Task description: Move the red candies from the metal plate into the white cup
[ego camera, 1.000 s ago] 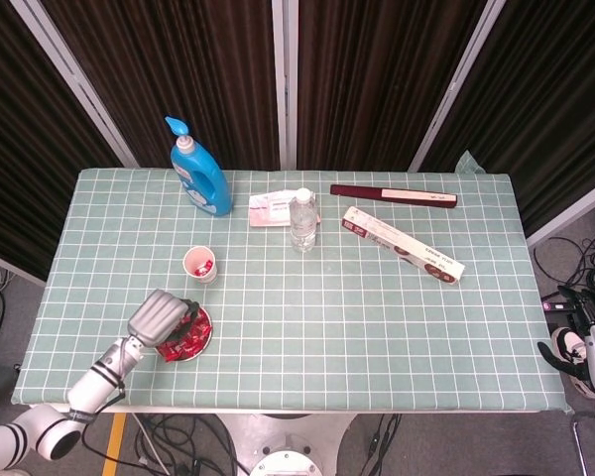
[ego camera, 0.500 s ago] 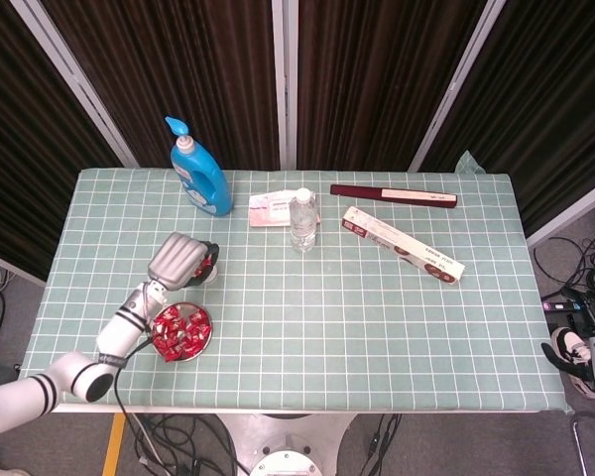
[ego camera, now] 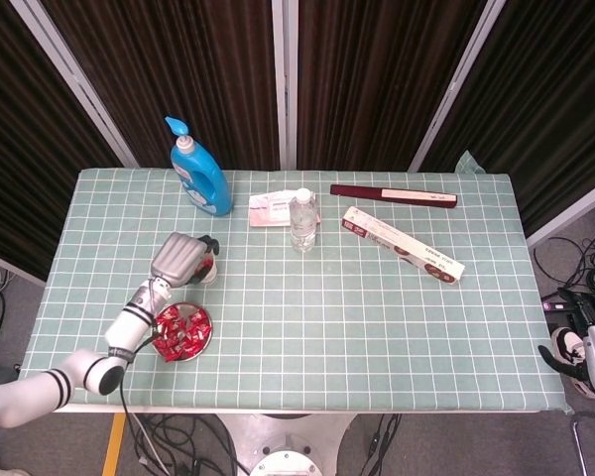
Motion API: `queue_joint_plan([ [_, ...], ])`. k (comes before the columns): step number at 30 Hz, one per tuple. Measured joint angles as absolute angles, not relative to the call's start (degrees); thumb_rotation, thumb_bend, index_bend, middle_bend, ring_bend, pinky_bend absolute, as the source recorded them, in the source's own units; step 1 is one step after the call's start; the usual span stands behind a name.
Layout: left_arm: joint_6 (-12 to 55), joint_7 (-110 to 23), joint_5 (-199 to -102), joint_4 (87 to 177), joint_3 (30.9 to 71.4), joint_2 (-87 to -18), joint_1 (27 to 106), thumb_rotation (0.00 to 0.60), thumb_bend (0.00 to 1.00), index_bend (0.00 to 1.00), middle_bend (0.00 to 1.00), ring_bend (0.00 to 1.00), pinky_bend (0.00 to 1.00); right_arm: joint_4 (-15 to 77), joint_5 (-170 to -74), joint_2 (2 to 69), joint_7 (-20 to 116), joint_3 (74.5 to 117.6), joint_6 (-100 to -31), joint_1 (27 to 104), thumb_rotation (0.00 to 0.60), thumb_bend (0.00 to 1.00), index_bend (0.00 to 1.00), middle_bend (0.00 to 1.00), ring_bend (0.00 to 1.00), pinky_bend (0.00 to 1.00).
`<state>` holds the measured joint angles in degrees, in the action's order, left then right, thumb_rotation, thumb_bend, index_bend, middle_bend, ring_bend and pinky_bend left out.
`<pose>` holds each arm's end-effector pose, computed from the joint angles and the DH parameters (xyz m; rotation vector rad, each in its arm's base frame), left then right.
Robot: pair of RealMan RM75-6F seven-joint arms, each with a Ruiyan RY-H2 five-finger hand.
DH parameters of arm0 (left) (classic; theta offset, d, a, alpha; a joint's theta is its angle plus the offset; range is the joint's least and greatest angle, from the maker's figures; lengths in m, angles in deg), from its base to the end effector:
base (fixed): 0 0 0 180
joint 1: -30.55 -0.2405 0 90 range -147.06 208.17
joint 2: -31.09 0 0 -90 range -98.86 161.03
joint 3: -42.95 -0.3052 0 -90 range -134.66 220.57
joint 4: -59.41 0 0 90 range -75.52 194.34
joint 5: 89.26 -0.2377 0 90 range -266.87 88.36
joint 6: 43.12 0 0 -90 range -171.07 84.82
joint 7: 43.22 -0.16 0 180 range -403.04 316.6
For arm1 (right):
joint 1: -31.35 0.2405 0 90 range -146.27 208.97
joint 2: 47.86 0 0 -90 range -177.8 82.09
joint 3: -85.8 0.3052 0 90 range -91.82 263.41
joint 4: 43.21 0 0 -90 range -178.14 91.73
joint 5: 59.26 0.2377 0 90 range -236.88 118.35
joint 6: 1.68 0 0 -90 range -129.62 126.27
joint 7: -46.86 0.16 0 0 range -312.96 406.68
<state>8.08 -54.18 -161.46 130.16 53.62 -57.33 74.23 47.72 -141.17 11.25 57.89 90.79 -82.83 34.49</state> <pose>-0.2130 0.4432 -0.0261 -1.8764 -0.8029 -0.8801 -0.3943 -0.2007 0.1936 1.2727 -1.0263 0.9040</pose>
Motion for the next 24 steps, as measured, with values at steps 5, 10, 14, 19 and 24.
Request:
queue_joint_plan([
  [5, 14.4, -54.7, -163.2, 134.2, 53.0, -55.4, 71.6, 0.6, 0.29, 0.36, 0.42, 0.89, 1.0, 48.3, -142.6, 10.8, 57.4, 90.6, -82.9, 35.2, 0.6, 0.12, 0.07, 0.13, 0.0, 0.09],
  [10, 23.6, -54.5, -167.2, 139.4, 50.3, -52.0, 66.1, 0.6, 0.28, 0.37, 0.43, 0.89, 1.0, 47.7, -144.0, 11.2, 57.8, 90.7, -83.7, 35.6, 0.6, 0.12, 0.07, 0.13, 0.0, 0.09],
  [14, 28.2, -54.6, -170.3, 141.7, 46.3, -49.8, 61.2, 0.6, 0.28, 0.39, 0.44, 0.89, 1.0, 47.6, -145.1, 11.2, 57.5, 90.6, -83.8, 36.1, 0.6, 0.12, 0.06, 0.13, 0.0, 0.1],
  [19, 27.3, -57.8, -171.6, 141.6, 41.2, -49.5, 58.4, 0.6, 0.28, 0.39, 0.45, 0.89, 1.0, 48.0, -145.8, 11.0, 57.0, 90.4, -84.0, 36.4, 0.6, 0.12, 0.06, 0.13, 0.0, 0.12],
  [24, 23.6, -60.7, -171.3, 139.1, 39.7, -51.2, 57.8, 0.6, 0.28, 0.39, 0.45, 0.89, 1.0, 48.4, -145.9, 10.8, 56.9, 90.2, -84.3, 36.3, 0.6, 0.12, 0.06, 0.13, 0.0, 0.13],
])
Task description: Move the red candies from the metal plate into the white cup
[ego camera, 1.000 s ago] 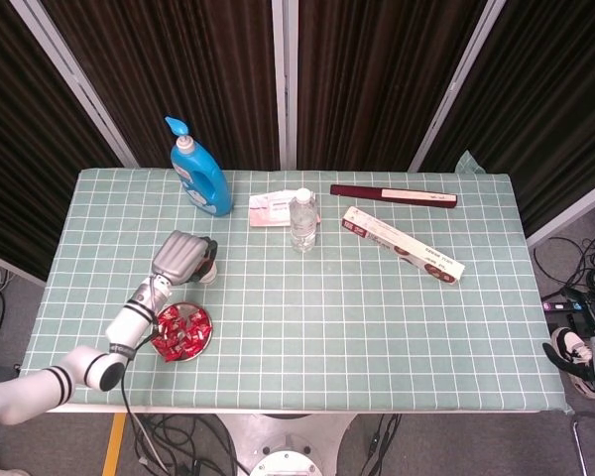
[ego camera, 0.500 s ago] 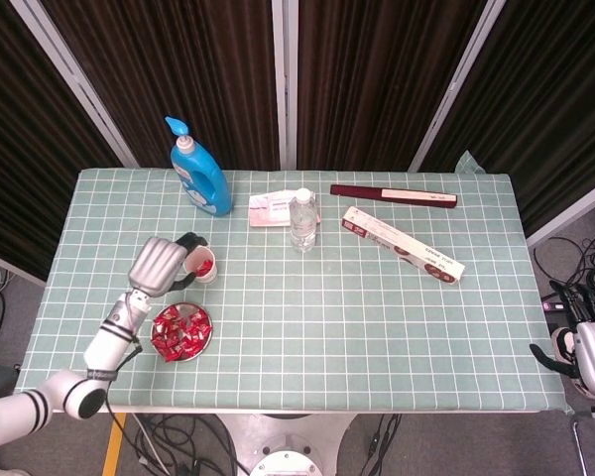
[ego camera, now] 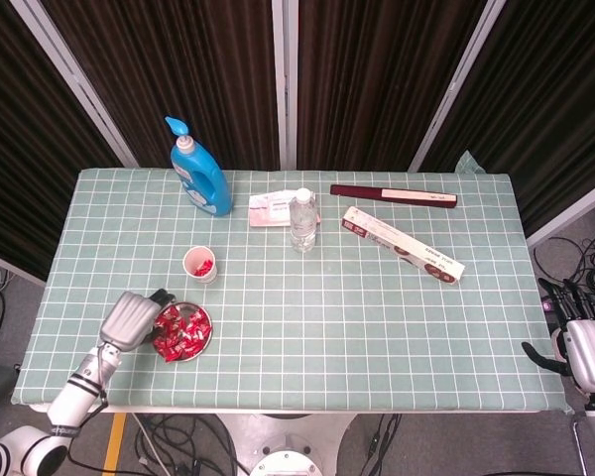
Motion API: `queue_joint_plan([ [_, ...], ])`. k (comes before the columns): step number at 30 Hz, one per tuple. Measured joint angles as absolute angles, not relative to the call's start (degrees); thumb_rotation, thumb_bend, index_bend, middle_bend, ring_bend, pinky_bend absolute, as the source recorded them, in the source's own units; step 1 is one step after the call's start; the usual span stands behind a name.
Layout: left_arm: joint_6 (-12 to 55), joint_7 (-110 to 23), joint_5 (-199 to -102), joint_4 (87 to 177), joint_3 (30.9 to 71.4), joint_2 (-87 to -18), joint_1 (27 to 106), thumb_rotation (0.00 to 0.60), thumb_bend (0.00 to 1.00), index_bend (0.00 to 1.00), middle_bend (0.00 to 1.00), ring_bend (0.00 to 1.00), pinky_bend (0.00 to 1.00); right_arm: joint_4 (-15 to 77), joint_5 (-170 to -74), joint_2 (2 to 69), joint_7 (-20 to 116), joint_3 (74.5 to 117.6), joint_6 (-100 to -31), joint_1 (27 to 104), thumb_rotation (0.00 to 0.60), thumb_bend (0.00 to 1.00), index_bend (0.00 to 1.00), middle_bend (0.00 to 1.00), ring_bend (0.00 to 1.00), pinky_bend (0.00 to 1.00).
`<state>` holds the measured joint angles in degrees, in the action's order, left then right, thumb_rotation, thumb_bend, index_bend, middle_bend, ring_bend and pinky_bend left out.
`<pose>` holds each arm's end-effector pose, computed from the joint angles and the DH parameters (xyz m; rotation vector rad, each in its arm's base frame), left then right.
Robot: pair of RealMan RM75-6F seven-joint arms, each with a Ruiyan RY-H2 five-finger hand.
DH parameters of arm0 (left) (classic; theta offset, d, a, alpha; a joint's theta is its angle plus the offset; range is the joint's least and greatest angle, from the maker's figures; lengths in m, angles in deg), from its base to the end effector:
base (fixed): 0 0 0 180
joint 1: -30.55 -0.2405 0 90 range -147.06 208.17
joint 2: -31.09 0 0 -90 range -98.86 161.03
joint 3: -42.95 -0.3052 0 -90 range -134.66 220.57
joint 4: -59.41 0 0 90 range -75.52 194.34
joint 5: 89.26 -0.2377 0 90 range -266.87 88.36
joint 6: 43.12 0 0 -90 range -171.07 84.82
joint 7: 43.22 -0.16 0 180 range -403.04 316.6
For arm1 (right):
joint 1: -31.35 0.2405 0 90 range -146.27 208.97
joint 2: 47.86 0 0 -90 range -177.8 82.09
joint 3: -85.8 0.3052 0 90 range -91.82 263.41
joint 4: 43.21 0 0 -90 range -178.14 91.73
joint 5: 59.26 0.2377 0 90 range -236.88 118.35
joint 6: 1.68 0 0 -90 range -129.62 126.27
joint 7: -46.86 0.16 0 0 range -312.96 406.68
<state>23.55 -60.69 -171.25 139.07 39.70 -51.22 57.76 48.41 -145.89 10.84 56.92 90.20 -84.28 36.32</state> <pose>-0.3113 0.3047 -0.0063 -1.9112 -0.7185 -0.7191 -0.3732 -0.2109 0.1903 1.3721 -0.9607 0.9597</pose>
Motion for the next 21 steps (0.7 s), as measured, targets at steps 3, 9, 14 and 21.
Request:
queue_joint_plan([
  [3, 22.3, -62.1, -171.2, 138.0, 39.4, -51.8, 57.9, 0.6, 0.27, 0.39, 0.45, 0.89, 1.0, 48.6, -145.7, 10.8, 56.9, 90.2, -84.5, 36.2, 0.6, 0.12, 0.06, 0.13, 0.0, 0.14],
  [9, 19.7, -65.2, -170.5, 137.0, 39.4, -52.7, 58.3, 0.6, 0.26, 0.39, 0.45, 0.89, 1.0, 48.7, -145.4, 10.8, 56.8, 90.0, -84.6, 36.0, 0.6, 0.12, 0.06, 0.13, 0.0, 0.15],
  [14, 18.1, -66.8, -169.5, 135.6, 39.8, -53.8, 58.6, 0.6, 0.26, 0.39, 0.45, 0.88, 1.0, 48.7, -145.1, 10.8, 56.8, 90.1, -84.8, 36.0, 0.6, 0.12, 0.06, 0.13, 0.0, 0.16],
  [21, 16.3, -67.9, -168.7, 134.9, 40.1, -54.3, 58.9, 0.6, 0.25, 0.39, 0.45, 0.88, 1.0, 48.8, -144.8, 10.8, 56.7, 90.1, -84.8, 35.9, 0.6, 0.11, 0.06, 0.13, 0.0, 0.18],
])
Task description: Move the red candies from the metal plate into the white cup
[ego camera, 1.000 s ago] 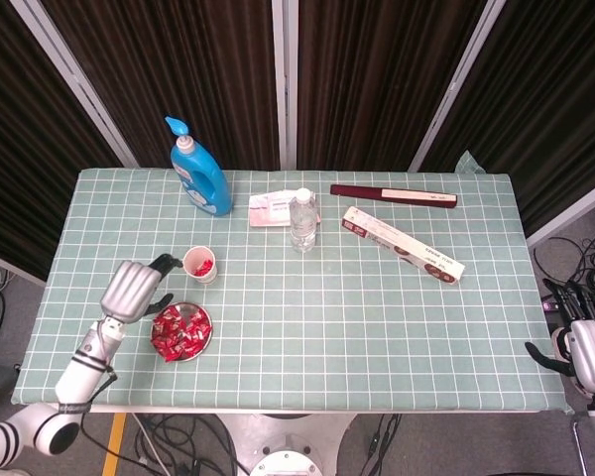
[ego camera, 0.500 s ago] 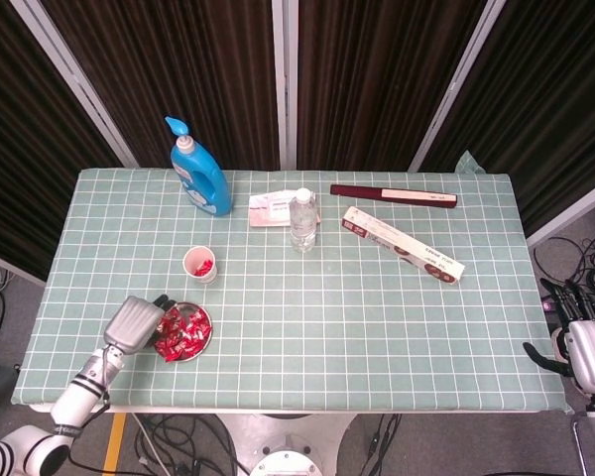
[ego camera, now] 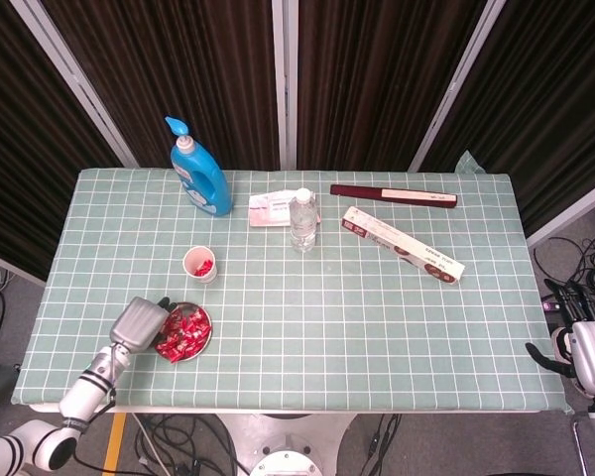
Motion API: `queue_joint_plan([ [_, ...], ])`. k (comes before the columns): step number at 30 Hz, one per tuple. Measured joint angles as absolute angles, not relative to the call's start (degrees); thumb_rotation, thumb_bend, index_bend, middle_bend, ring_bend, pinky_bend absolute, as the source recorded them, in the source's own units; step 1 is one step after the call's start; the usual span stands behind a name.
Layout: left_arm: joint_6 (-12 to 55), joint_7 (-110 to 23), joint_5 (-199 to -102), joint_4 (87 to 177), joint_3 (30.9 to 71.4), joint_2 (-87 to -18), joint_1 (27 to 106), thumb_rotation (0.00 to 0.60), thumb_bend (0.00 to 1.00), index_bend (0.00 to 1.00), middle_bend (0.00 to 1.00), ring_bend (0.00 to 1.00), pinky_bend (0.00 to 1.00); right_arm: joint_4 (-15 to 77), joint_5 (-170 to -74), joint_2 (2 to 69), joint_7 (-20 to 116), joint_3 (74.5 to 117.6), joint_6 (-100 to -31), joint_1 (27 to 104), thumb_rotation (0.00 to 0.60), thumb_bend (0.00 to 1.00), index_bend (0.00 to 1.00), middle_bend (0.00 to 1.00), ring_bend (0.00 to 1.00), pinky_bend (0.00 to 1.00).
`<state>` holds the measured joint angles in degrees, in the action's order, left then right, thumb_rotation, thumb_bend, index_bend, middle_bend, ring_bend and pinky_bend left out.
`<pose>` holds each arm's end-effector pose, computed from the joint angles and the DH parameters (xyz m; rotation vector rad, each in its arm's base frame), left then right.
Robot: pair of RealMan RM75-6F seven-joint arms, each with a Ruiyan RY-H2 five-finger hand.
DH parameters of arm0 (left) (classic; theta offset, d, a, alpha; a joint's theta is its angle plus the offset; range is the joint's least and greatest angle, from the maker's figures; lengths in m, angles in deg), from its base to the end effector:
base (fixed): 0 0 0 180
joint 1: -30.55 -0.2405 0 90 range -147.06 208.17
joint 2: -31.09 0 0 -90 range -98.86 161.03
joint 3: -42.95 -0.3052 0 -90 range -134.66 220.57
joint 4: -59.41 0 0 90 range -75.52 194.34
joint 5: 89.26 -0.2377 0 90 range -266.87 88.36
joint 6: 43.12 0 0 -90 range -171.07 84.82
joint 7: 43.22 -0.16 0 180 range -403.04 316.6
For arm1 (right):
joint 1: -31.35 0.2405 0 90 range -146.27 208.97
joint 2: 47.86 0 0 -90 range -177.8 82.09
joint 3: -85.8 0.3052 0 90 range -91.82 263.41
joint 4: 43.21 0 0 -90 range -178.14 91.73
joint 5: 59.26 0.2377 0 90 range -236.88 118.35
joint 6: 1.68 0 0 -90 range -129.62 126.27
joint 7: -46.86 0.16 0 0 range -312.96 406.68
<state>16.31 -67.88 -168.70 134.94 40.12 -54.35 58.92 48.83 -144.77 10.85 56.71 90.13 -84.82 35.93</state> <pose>-0.3235 0.3114 -0.0349 -2.0016 -0.6543 -0.5406 -0.3751 -0.2079 0.1919 1.3452 -0.9674 0.9555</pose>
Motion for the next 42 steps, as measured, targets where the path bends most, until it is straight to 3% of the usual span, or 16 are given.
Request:
queue_joint_plan([
  [22, 15.1, -67.2, -170.4, 133.4, 40.4, -55.5, 59.6, 0.6, 0.25, 0.44, 0.48, 0.88, 1.0, 48.9, -144.4, 10.8, 56.9, 90.2, -85.2, 35.8, 0.6, 0.11, 0.06, 0.13, 0.0, 0.22],
  [27, 14.7, -67.1, -170.6, 132.5, 40.4, -56.1, 59.9, 0.6, 0.26, 0.5, 0.52, 0.89, 1.0, 48.8, -144.3, 10.8, 57.0, 90.2, -85.2, 35.8, 0.6, 0.11, 0.06, 0.13, 0.0, 0.22],
  [31, 14.7, -65.7, -171.3, 131.6, 40.3, -56.6, 60.0, 0.6, 0.3, 0.57, 0.6, 0.89, 1.0, 48.8, -144.3, 10.8, 57.2, 90.2, -85.3, 35.7, 0.6, 0.11, 0.06, 0.13, 0.0, 0.23],
  [42, 12.9, -61.2, -172.9, 129.5, 39.9, -57.0, 61.0, 0.6, 0.43, 0.64, 0.7, 0.91, 1.0, 48.6, -144.2, 10.8, 57.5, 90.2, -85.5, 35.4, 0.6, 0.11, 0.06, 0.13, 0.0, 0.25],
])
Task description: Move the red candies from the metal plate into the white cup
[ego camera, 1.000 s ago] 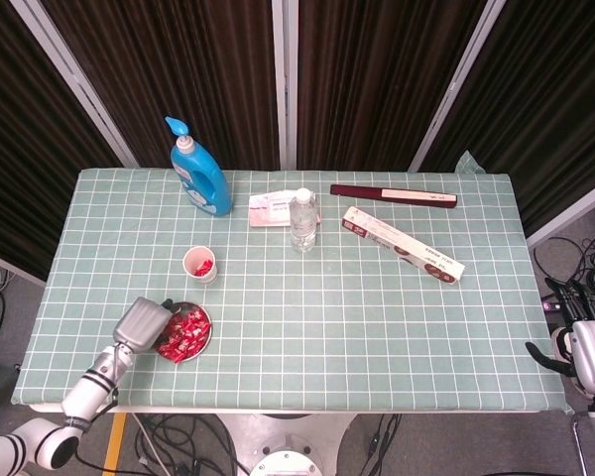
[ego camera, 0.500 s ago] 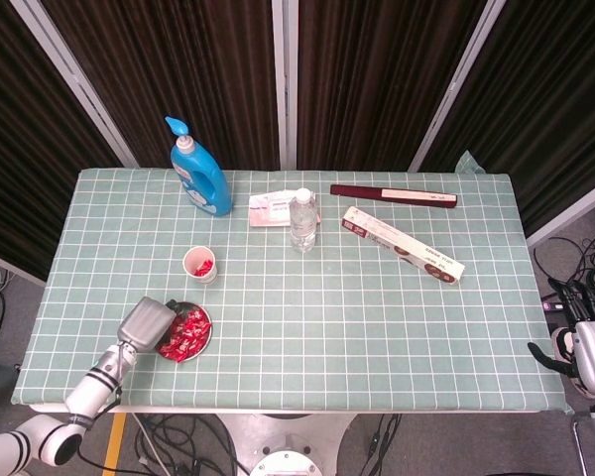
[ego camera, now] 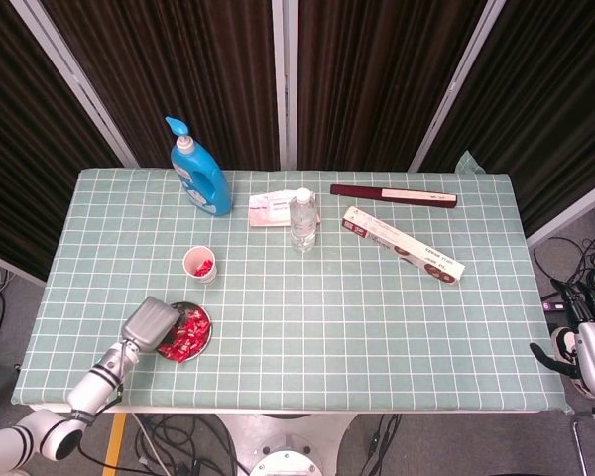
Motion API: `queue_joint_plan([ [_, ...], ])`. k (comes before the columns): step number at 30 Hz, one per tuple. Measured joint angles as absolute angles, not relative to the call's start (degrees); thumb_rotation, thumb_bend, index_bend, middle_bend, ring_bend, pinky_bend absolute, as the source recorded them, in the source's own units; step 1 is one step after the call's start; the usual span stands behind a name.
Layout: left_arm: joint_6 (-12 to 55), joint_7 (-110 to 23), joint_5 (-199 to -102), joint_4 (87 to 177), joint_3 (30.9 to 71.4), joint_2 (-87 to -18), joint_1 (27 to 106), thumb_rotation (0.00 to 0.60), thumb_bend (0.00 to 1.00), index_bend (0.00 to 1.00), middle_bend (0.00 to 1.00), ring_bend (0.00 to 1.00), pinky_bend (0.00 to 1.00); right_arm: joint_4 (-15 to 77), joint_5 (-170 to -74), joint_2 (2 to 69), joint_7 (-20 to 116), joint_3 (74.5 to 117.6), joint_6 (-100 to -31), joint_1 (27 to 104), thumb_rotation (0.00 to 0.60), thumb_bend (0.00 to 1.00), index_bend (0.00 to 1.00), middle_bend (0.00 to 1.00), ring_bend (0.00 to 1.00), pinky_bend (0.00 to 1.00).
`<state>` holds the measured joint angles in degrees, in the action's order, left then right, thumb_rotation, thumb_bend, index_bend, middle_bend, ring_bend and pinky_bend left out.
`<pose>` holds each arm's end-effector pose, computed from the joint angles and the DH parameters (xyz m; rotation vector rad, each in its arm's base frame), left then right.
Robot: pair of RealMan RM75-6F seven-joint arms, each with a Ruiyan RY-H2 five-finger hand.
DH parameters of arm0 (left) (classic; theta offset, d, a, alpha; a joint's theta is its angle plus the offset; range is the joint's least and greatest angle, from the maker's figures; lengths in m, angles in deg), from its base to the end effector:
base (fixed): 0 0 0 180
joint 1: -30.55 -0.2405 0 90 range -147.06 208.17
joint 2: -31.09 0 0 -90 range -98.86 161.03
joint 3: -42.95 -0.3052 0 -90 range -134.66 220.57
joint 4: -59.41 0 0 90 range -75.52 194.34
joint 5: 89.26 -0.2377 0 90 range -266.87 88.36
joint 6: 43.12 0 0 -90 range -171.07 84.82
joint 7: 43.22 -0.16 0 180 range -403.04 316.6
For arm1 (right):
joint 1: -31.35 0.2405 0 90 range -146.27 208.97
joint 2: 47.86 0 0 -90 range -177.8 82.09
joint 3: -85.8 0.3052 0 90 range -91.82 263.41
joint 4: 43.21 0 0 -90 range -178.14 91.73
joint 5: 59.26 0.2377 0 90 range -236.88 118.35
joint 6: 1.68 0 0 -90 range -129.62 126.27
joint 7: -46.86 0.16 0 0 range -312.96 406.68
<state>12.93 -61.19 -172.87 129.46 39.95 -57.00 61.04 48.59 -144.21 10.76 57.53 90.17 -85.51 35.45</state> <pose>-0.3210 0.3235 -0.0539 -2.0754 -0.6672 -0.5703 -0.3782 -0.2050 0.1956 1.3214 -0.9712 0.9606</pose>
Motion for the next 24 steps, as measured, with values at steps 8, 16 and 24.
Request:
queue_joint_plan([
  [8, 14.1, -57.9, -174.7, 129.7, 40.3, -56.5, 61.7, 0.6, 0.5, 0.69, 0.77, 0.93, 1.0, 48.3, -144.2, 10.8, 57.9, 90.1, -85.7, 35.3, 0.6, 0.11, 0.06, 0.14, 0.0, 0.26],
  [16, 17.4, -56.6, -175.2, 136.1, 43.4, -52.4, 62.5, 0.6, 0.5, 0.69, 0.77, 0.93, 1.0, 47.6, -144.1, 11.0, 58.6, 90.2, -85.7, 35.2, 0.6, 0.11, 0.06, 0.14, 0.0, 0.27],
  [24, 16.6, -54.2, -172.9, 140.5, 49.9, -49.7, 66.9, 0.6, 0.5, 0.68, 0.75, 0.93, 1.0, 46.7, -143.7, 11.2, 59.5, 90.2, -85.6, 35.0, 0.6, 0.11, 0.06, 0.14, 0.0, 0.27],
])
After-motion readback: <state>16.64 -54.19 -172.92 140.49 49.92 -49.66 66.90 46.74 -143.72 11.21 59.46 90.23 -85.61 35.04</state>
